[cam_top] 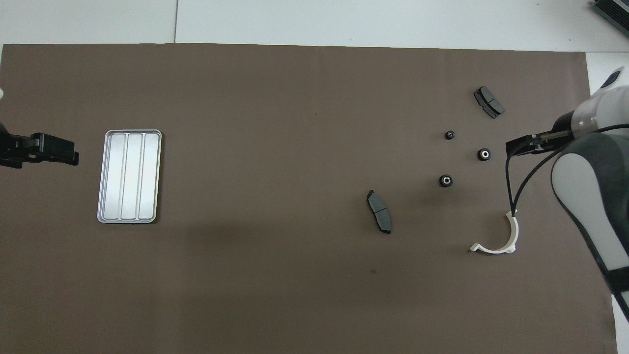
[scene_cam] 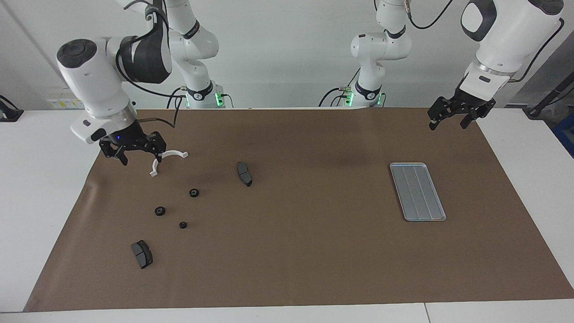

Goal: Pick bearing gear from pile to tray
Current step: 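Reach the right gripper to a black bearing gear and grasp it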

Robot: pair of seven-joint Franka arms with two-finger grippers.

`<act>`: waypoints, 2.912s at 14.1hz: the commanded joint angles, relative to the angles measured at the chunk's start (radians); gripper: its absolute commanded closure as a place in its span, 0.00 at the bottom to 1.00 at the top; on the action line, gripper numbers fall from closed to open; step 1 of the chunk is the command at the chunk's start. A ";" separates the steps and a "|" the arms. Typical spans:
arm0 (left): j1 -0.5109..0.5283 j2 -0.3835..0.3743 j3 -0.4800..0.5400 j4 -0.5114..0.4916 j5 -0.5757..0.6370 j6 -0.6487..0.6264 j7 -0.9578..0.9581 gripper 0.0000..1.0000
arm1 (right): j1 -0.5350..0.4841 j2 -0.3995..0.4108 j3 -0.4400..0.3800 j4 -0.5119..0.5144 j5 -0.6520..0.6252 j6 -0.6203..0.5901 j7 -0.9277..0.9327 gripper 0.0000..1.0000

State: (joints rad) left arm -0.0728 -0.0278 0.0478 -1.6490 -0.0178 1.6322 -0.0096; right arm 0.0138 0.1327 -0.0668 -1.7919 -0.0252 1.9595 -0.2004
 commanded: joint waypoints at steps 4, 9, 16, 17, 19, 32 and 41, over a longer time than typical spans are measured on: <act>0.010 -0.029 -0.003 -0.032 -0.011 0.009 0.010 0.00 | -0.052 0.149 0.005 -0.056 0.090 0.220 -0.192 0.00; 0.008 -0.029 -0.005 -0.032 -0.011 0.009 0.010 0.00 | -0.052 0.206 0.007 -0.138 0.093 0.374 -0.226 0.00; 0.010 -0.031 -0.005 -0.032 -0.011 0.009 0.010 0.00 | -0.058 0.258 0.007 -0.138 0.106 0.447 -0.258 0.00; 0.008 -0.031 -0.003 -0.032 -0.011 0.009 0.010 0.00 | -0.057 0.260 0.005 -0.138 0.119 0.447 -0.261 0.00; 0.008 -0.031 -0.003 -0.032 -0.011 0.009 0.010 0.00 | -0.058 0.262 0.007 -0.138 0.131 0.449 -0.281 0.10; 0.008 -0.031 -0.005 -0.032 -0.011 0.009 0.010 0.00 | -0.054 0.260 0.005 -0.169 0.131 0.506 -0.289 1.00; 0.008 -0.031 -0.003 -0.032 -0.011 0.009 0.010 0.00 | 0.079 0.137 0.015 -0.021 0.119 0.191 0.065 1.00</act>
State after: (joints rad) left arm -0.0728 -0.0280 0.0476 -1.6490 -0.0178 1.6322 -0.0096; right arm 0.0458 0.2994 -0.0561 -1.8379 0.0792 2.2092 -0.2441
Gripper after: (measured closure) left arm 0.000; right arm 0.652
